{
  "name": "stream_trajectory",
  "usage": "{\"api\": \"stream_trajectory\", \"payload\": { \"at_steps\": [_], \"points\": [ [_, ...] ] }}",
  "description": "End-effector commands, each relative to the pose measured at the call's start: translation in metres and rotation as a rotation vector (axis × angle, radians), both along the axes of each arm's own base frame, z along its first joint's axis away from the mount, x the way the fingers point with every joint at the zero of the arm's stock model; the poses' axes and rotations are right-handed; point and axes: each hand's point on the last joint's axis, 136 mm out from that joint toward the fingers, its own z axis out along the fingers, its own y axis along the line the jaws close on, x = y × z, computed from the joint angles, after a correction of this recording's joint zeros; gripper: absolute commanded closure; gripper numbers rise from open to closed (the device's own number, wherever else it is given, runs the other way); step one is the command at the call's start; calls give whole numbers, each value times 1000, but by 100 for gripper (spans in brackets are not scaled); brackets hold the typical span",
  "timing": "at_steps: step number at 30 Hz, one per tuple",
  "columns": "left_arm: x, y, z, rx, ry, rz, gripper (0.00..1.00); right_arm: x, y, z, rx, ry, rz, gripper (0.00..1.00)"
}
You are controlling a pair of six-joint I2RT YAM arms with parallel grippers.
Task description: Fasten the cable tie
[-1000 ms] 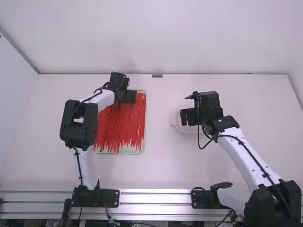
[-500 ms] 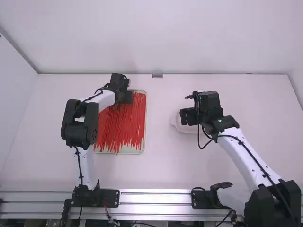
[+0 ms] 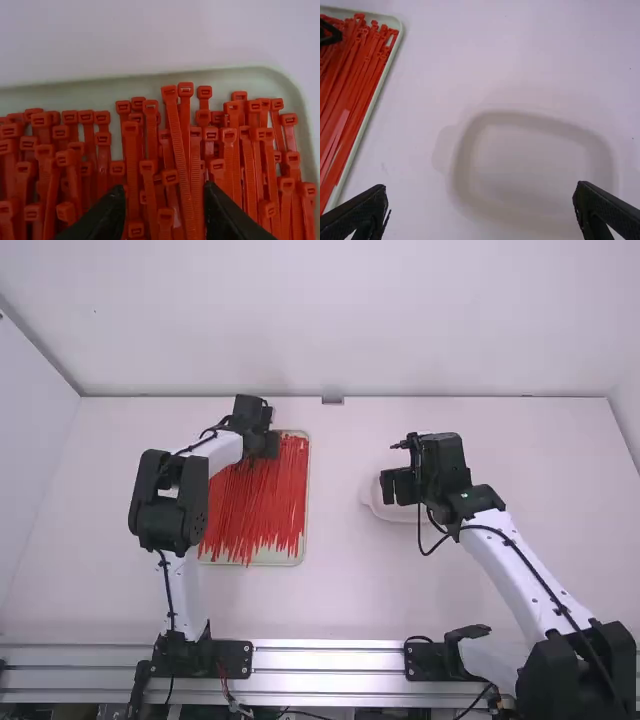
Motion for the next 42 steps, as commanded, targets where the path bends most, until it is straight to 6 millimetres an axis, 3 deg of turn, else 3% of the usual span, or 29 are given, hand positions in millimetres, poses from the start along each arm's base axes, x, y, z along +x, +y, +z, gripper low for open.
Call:
{"api": "stream_trajectory", "payload": {
  "at_steps": [1, 7, 42],
  "points": [
    [-2, -5, -12, -6, 22, -5, 64, 8, 2, 13, 8, -28, -3, 2],
    [-5, -5, -14, -5, 34, -6, 70, 7, 2, 13, 7, -26, -2, 2],
    [-19, -8, -33, -30, 53, -6, 74, 6, 4, 12, 6, -23, 5, 2]
  ]
}}
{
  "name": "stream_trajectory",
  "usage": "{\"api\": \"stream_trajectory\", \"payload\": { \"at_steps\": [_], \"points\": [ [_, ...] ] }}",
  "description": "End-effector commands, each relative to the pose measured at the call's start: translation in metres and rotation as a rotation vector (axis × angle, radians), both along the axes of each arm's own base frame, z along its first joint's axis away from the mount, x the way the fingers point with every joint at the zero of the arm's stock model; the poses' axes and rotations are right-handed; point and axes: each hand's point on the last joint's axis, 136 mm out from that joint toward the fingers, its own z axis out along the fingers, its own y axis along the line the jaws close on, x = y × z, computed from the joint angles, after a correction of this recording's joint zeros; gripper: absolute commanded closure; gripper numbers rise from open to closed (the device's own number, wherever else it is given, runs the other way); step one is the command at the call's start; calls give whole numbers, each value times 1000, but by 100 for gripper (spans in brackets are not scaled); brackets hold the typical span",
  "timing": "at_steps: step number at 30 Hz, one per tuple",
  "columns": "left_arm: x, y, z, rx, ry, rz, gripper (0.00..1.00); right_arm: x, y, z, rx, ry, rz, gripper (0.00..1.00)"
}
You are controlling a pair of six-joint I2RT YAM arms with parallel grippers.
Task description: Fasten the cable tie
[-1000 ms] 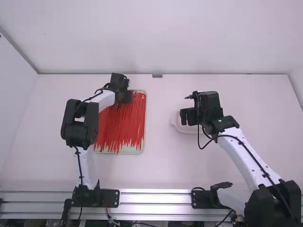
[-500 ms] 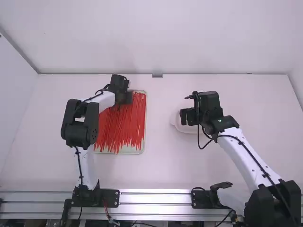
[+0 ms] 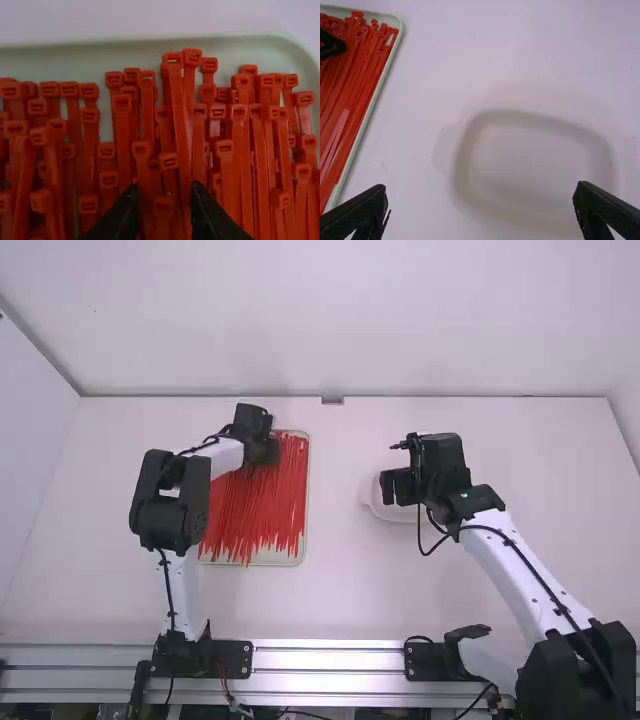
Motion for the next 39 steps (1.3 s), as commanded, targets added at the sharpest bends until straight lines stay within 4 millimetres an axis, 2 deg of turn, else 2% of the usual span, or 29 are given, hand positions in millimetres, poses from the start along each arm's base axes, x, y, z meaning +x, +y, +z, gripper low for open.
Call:
{"api": "stream_trajectory", "payload": {
  "at_steps": [1, 4, 10, 17, 25, 31, 36, 39],
  "points": [
    [-7, -5, -13, -7, 31, -7, 74, 7, 3, 13, 8, -25, -1, 2],
    [-6, -5, -12, -8, 29, -8, 76, 7, 3, 13, 8, -25, 0, 1],
    [-6, -5, -12, -11, 29, 0, 85, 6, 2, 12, 7, -20, -1, 2],
    [-3, -5, -10, -18, 15, 8, 89, 6, 2, 12, 7, -21, -1, 1],
    [8, -7, 4, -31, -38, 10, 92, 6, 3, 12, 7, -22, -1, 1],
    [20, -9, 49, -55, -123, 25, 93, 7, 3, 13, 8, -27, 0, 1],
    [22, -17, 102, -66, -222, 8, 94, 7, 6, 14, 10, -34, 9, 1],
    [18, -22, 149, -74, -310, -11, 95, 7, 8, 14, 10, -34, 15, 1]
  ]
}}
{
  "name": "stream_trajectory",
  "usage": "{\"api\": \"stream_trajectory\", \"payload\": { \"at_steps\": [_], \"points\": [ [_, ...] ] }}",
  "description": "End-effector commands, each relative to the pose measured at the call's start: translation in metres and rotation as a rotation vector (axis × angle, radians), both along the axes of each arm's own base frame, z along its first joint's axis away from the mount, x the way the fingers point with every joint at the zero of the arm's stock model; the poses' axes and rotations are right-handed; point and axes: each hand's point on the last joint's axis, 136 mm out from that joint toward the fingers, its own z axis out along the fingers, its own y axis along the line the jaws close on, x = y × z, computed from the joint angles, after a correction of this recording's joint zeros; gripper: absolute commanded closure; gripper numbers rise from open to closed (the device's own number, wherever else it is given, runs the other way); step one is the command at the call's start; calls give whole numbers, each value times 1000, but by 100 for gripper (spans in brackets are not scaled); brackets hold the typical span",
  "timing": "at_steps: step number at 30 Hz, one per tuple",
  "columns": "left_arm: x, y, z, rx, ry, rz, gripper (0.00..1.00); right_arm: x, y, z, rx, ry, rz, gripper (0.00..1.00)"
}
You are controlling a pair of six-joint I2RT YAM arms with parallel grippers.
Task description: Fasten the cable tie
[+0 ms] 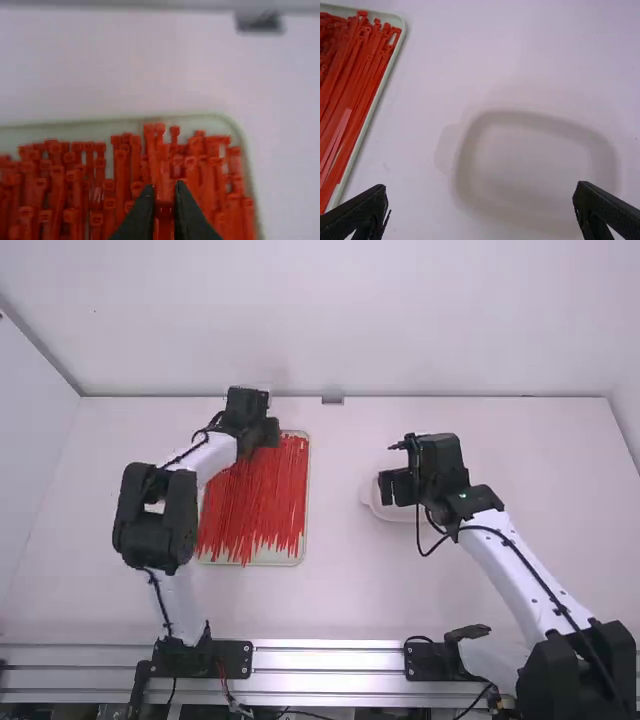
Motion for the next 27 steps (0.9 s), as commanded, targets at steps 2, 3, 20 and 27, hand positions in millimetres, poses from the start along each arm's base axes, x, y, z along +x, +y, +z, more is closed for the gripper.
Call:
{"api": "stream_trajectory", "payload": {
  "at_steps": [2, 3, 20, 27],
  "points": [
    [-4, -14, 81, -22, -156, -36, 94, 8, 2, 14, 9, -31, -2, 2],
    [-7, -13, 93, -20, -183, -42, 95, 8, 2, 14, 9, -31, -4, 1],
    [-113, 16, 200, 3, -457, 13, 93, 8, 4, 14, 11, -34, 3, 2],
    [-123, 19, 172, -16, -416, 37, 91, 6, 7, 14, 24, -26, 18, 2]
  ]
}}
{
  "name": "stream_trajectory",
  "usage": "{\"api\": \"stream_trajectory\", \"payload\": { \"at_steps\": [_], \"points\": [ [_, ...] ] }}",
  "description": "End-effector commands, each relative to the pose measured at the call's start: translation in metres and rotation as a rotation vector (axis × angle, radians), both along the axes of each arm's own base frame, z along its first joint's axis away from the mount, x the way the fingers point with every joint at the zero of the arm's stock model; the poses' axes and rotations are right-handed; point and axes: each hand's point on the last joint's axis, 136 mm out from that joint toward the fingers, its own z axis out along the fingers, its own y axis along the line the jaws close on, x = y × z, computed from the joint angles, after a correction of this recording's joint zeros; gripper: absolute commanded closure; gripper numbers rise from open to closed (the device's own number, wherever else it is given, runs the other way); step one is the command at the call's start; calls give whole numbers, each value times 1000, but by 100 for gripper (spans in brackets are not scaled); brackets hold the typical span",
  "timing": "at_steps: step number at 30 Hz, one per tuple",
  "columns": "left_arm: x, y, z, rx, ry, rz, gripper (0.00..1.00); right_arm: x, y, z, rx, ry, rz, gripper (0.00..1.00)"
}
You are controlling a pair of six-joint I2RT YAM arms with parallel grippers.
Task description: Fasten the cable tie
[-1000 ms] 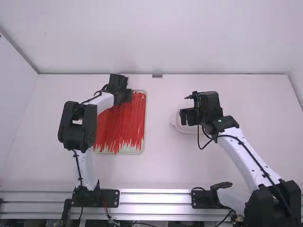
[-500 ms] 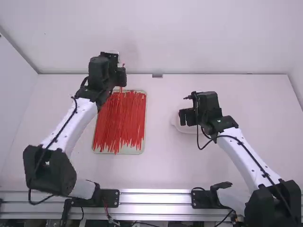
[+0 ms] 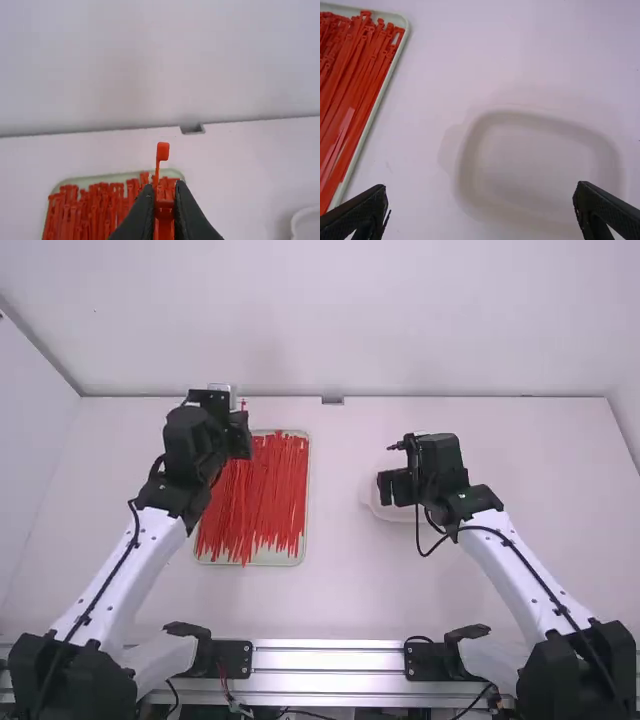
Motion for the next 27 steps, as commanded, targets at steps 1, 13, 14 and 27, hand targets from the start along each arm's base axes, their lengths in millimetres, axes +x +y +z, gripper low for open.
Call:
{"api": "stream_trajectory", "payload": {
  "at_steps": [1, 13, 14, 27],
  "points": [
    [-3, 4, -11, -16, 19, 22, 90, 7, 5, 14, 19, -27, 11, 2],
    [39, -1, -68, -32, 60, 36, 82, 5, 8, 13, 28, -19, 24, 2],
    [46, -2, -78, -33, 73, 38, 82, 4, 9, 13, 27, -16, 27, 1],
    [78, -6, -110, -17, 184, 38, 68, 1, 14, 12, 8, -19, 47, 2]
  ]
}}
